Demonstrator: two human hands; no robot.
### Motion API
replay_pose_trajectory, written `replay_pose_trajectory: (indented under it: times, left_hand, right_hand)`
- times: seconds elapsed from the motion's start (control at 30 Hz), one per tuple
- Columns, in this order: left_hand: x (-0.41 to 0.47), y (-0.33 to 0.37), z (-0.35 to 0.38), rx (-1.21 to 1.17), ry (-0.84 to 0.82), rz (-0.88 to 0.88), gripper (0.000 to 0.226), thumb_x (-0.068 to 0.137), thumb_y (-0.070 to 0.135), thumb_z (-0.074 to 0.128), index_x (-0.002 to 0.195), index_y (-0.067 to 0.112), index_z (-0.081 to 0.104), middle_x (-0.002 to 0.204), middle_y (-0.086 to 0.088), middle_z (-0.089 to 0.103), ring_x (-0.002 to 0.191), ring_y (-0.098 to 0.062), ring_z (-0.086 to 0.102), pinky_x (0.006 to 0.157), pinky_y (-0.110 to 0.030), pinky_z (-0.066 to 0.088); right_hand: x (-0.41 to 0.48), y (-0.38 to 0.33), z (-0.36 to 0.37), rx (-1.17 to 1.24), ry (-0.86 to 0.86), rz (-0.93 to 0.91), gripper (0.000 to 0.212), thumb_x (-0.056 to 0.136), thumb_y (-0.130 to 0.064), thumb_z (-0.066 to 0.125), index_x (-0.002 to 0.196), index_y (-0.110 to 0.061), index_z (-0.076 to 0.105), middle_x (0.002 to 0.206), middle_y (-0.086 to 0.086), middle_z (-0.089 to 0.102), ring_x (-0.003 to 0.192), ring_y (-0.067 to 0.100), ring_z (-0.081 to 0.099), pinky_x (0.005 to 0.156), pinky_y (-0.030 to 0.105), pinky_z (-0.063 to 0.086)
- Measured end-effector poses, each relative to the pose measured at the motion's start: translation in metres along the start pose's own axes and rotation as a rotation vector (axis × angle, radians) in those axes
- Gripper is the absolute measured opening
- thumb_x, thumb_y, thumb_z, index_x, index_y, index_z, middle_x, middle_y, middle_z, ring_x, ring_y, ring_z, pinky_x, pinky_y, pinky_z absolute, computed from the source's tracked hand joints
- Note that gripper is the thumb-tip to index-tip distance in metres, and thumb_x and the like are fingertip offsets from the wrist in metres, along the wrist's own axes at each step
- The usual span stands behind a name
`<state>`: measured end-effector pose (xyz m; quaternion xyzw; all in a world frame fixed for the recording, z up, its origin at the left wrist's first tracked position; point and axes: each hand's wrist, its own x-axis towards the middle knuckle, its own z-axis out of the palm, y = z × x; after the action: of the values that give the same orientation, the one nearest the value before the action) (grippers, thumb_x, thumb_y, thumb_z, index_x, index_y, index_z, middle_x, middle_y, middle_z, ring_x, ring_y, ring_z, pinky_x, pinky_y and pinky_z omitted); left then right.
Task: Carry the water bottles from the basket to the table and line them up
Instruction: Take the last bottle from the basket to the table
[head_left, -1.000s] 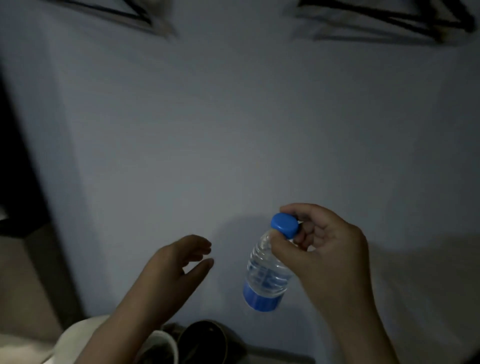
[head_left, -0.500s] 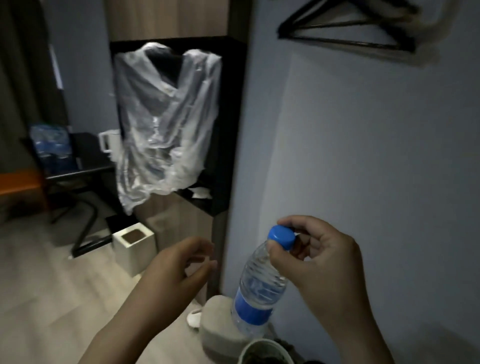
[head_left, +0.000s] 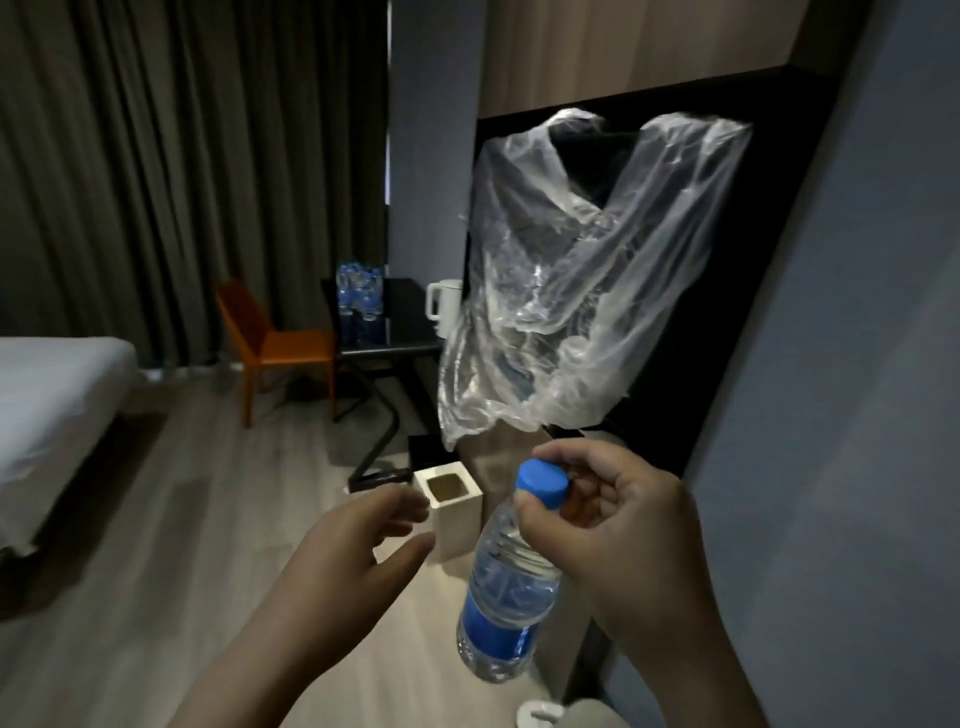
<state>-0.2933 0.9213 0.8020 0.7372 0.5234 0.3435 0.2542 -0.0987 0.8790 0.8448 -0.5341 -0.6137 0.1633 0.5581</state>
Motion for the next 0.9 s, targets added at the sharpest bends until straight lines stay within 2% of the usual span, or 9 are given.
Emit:
replay_pose_trajectory:
  times: [0.1,0.3,0.43,0.57,0.67,0.9]
  left_hand:
    - [0.031,-0.011,-0.009,0.039,0.067,-0.072,0.025,0.086,0.036,0.063,0.11,0.04,0.055,0.106,0.025,0.061,0.099,0.003,0.06,0.087,-0.014,0.049]
    - [0.077,-0.048,-0.031,0.026,0.161,-0.147,0.021,0.085,0.032,0.065,0.104,0.038,0.059,0.104,0.022,0.064,0.099,0.002,0.062,0.091,-0.02,0.051]
    - [0.109,-0.082,-0.053,0.044,0.201,-0.199,0.025,0.086,0.033,0.064,0.111,0.033,0.06,0.106,0.022,0.063,0.1,0.003,0.061,0.092,-0.017,0.05]
    - [0.144,-0.126,-0.084,0.054,0.227,-0.233,0.027,0.086,0.033,0.064,0.113,0.031,0.06,0.108,0.019,0.064,0.101,0.001,0.061,0.096,-0.024,0.05]
    - [0.173,-0.161,-0.116,0.049,0.25,-0.225,0.026,0.086,0.032,0.064,0.111,0.031,0.061,0.106,0.02,0.064,0.101,0.001,0.061,0.095,-0.025,0.051]
    - [0.239,-0.239,-0.201,0.065,0.246,-0.2,0.025,0.087,0.034,0.063,0.111,0.034,0.06,0.105,0.023,0.062,0.099,0.007,0.059,0.092,-0.017,0.049]
  right_hand:
    - [0.042,0.016,0.024,0.036,-0.068,-0.034,0.032,0.063,-0.018,0.08,0.09,-0.031,0.07,0.079,-0.005,0.07,0.066,0.011,0.065,0.064,0.03,0.057]
    - [0.107,0.041,0.084,0.064,-0.188,-0.048,0.031,0.064,-0.016,0.081,0.089,-0.03,0.071,0.076,-0.008,0.069,0.064,0.006,0.062,0.06,0.015,0.047]
    - [0.14,0.047,0.132,0.054,-0.268,-0.032,0.03,0.065,-0.02,0.08,0.09,-0.033,0.07,0.079,-0.013,0.067,0.07,0.003,0.062,0.06,0.013,0.048]
    - [0.173,0.046,0.189,0.064,-0.322,-0.031,0.028,0.065,-0.021,0.079,0.088,-0.033,0.07,0.082,-0.012,0.068,0.074,0.004,0.064,0.064,0.016,0.053]
    - [0.2,0.043,0.239,0.068,-0.35,-0.039,0.028,0.066,-0.019,0.08,0.088,-0.033,0.069,0.083,-0.011,0.069,0.075,0.004,0.065,0.063,0.014,0.051]
    - [0.259,0.026,0.353,0.068,-0.309,-0.043,0.027,0.065,-0.017,0.08,0.086,-0.031,0.07,0.076,-0.008,0.067,0.062,0.006,0.059,0.057,0.013,0.046]
